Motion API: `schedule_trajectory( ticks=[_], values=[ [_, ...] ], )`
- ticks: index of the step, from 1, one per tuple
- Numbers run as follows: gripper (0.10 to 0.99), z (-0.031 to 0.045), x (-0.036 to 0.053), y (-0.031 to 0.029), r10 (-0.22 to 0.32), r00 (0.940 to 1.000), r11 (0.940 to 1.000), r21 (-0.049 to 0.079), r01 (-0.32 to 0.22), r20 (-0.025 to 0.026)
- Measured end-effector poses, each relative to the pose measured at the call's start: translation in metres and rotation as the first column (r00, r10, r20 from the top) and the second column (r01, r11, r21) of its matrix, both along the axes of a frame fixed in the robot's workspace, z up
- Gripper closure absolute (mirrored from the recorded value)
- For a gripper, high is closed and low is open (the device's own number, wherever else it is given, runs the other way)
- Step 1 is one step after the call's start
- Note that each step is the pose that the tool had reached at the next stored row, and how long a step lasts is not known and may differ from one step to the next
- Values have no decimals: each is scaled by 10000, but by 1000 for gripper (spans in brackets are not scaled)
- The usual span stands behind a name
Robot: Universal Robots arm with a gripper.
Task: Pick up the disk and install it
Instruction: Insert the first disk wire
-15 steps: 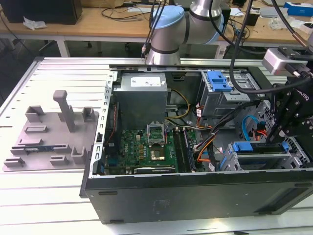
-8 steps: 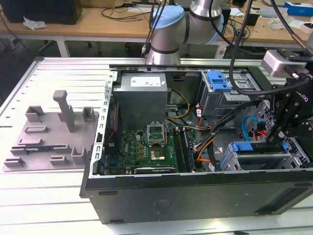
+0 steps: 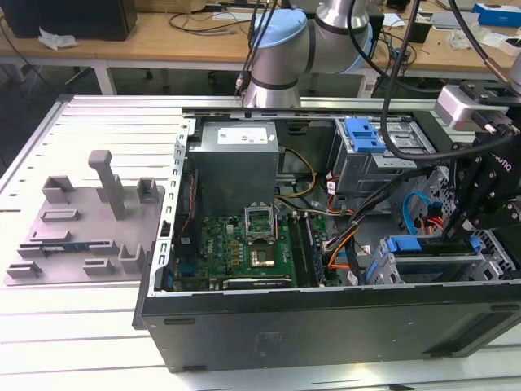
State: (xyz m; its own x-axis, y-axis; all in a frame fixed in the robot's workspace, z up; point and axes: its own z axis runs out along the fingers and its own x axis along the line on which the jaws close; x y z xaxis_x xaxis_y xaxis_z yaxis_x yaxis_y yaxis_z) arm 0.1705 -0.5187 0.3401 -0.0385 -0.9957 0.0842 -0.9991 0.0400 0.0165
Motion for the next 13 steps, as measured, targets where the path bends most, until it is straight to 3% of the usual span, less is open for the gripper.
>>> schedule_trajectory(
  ticks=[13],
  values=[
    [918, -69, 0, -14, 0, 10000, 10000, -1, 0, 25]
  ],
)
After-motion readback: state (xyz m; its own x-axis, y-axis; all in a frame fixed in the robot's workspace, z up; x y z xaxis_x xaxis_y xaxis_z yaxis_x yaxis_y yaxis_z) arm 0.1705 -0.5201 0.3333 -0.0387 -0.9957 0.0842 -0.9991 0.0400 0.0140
